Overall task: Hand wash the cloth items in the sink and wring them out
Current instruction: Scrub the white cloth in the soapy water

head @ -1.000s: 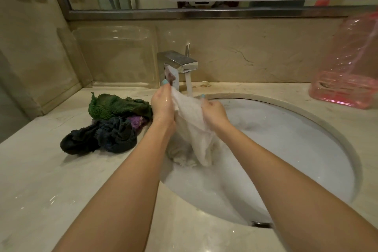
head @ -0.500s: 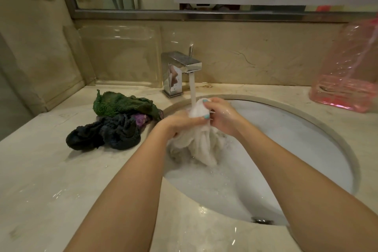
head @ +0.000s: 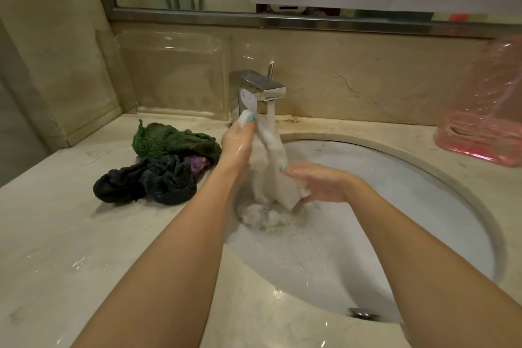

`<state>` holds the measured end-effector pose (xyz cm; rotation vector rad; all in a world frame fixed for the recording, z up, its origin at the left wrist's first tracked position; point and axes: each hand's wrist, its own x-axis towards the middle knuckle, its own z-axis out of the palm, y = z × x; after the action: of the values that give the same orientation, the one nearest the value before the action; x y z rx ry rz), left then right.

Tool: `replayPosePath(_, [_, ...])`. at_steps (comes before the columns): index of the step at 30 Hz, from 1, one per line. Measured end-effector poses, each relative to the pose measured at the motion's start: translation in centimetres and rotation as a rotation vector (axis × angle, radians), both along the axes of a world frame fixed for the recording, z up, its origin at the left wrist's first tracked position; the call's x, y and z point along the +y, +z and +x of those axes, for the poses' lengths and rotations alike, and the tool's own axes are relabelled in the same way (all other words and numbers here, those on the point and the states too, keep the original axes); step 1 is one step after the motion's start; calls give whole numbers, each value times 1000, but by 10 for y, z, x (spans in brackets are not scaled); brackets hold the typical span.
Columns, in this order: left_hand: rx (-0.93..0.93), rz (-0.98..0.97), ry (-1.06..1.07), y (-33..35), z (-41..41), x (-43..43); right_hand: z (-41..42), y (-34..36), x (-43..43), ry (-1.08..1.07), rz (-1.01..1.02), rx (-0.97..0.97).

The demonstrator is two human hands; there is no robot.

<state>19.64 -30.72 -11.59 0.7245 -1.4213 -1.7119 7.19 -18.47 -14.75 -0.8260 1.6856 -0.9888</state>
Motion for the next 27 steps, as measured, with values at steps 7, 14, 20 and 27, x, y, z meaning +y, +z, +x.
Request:
replayPosePath(7, [-135,-98,39,-4,-1,-6,5,20,-5,-331,-443,-77])
replayPosePath(14, [-246,-67,-88,-1,-20,11,41,25,-34,-385,-499,214])
replayPosePath(20, [-195,-91,-75,-3,-20,41,37,31,-51,-843,-458,402])
replayPosePath(27, [-216,-141,-51,7,-19,44,48,40,-38,-812,-515,420])
